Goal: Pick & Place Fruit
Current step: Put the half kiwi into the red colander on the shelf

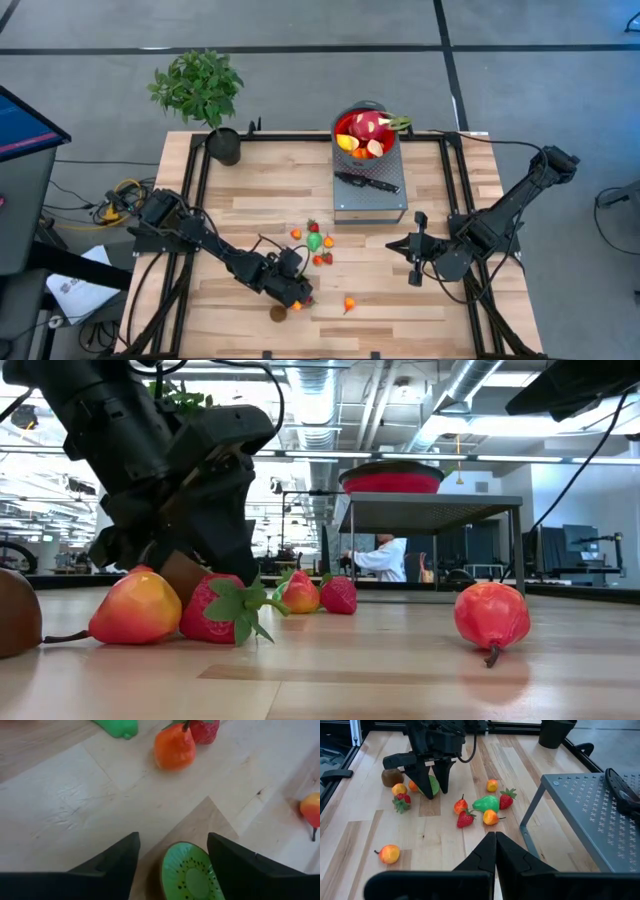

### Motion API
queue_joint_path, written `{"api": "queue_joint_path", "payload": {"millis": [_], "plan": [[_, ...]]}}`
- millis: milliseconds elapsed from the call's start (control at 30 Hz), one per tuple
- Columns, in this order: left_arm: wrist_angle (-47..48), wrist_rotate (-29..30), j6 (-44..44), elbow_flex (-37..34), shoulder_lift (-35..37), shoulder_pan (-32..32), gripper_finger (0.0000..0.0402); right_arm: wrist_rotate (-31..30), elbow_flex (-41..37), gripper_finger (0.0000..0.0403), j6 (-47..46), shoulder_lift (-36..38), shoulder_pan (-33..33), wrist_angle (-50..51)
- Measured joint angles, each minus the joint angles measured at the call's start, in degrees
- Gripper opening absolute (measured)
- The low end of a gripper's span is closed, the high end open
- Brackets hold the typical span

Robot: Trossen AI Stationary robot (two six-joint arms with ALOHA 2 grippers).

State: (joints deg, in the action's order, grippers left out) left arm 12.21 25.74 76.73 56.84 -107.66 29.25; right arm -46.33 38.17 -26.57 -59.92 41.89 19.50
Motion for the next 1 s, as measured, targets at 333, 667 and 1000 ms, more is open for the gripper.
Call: {"api": "queue_joint_path", "payload": {"millis": [333,667,1000], "plan": [[0.22,0.20,0.04,-0.09,-0.11,-0.09,0.0158,-0.01,0.00,0.0000,0.00,0.00,0.00,0.05],[-0.46,-0.59,-0.81,-0.13,0.36,-0.59,0.0103,-0.02,0.00,0.0000,0.02,0.00,0.00,0.18],[-0.41,1.33,-12.40,-0.15,8.59,-3.90,0.0100,-0.01,0.00,0.0000,0.04,0.00,0.00,0.22]]}}
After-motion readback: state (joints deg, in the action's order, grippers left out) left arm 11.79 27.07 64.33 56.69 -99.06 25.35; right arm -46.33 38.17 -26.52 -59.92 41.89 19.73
